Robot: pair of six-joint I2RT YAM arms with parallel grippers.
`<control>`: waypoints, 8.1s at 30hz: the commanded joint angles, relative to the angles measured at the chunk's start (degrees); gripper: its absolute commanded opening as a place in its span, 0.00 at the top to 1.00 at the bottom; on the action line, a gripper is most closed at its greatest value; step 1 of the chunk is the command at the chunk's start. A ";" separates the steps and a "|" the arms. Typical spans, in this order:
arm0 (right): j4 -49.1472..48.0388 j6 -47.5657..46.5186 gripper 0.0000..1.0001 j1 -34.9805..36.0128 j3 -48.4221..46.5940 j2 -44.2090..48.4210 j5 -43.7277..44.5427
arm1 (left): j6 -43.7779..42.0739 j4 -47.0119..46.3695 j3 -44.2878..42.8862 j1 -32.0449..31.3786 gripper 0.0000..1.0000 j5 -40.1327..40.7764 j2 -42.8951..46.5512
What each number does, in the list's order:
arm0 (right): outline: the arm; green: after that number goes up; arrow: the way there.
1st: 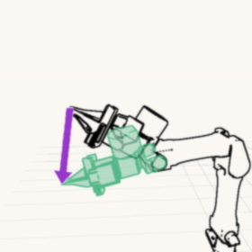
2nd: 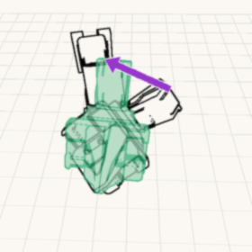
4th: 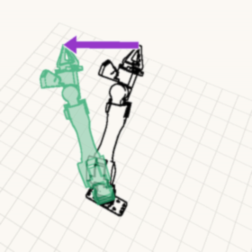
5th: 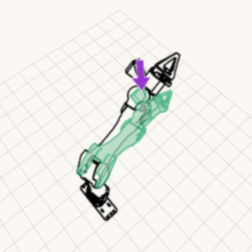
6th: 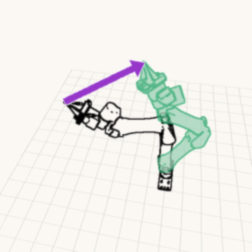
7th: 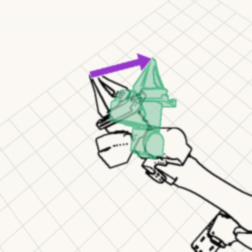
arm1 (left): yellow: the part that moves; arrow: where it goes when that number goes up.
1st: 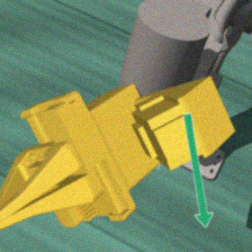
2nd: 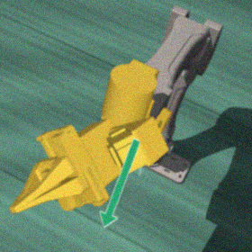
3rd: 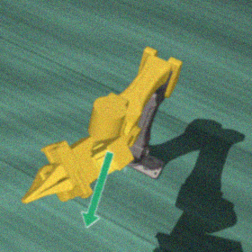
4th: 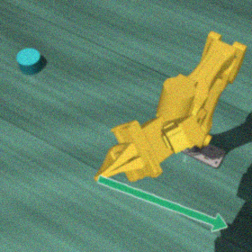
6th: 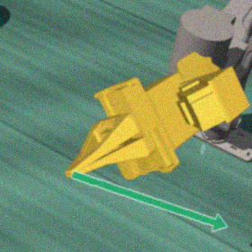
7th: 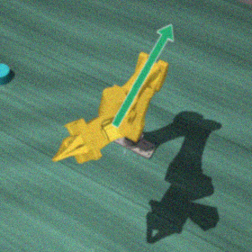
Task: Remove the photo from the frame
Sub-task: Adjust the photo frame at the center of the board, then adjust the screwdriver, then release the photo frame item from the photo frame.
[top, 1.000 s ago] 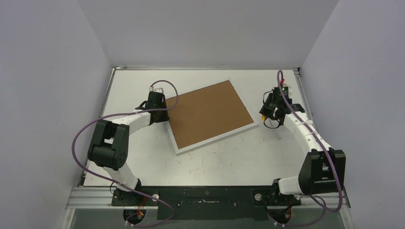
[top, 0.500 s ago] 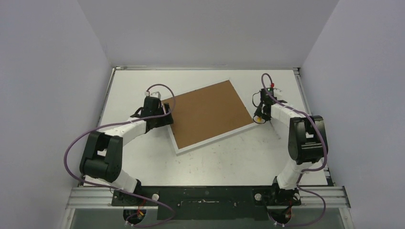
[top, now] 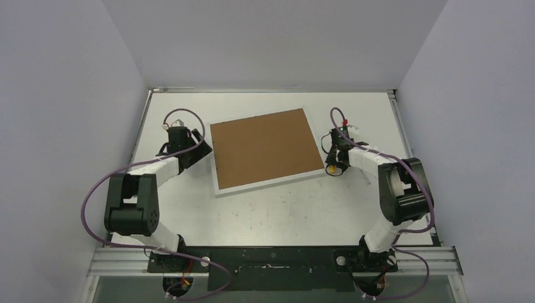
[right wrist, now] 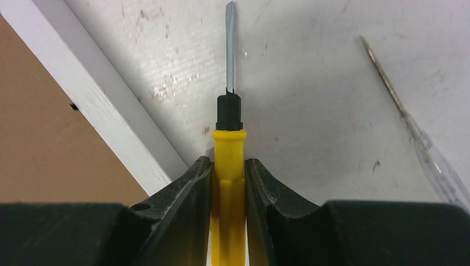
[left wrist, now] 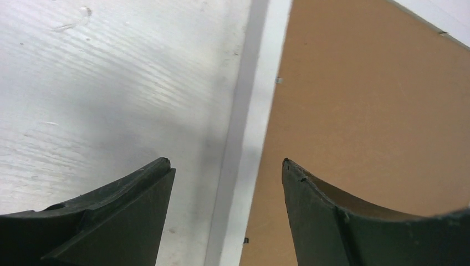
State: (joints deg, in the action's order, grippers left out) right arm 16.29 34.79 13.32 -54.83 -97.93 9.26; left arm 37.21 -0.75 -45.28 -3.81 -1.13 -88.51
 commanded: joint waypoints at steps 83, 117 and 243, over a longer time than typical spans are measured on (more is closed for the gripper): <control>3.61 -13.16 0.93 14.74 -2.21 21.59 -45.80 | 7.81 -7.74 0.11 -21.95 0.25 -18.99 12.79; -15.54 -5.74 0.94 25.90 3.41 16.71 -49.34 | 43.05 -48.11 19.50 -19.00 0.67 -31.64 9.29; -45.50 18.31 0.95 14.19 -11.06 -21.92 -61.77 | 11.99 -15.00 14.71 -1.49 0.41 -21.29 11.48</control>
State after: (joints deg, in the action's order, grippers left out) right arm -25.19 52.56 27.46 -62.00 -117.99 -51.77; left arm 50.33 -9.72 -26.48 -4.62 -24.18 -73.17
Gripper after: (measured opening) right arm 0.220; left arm 0.613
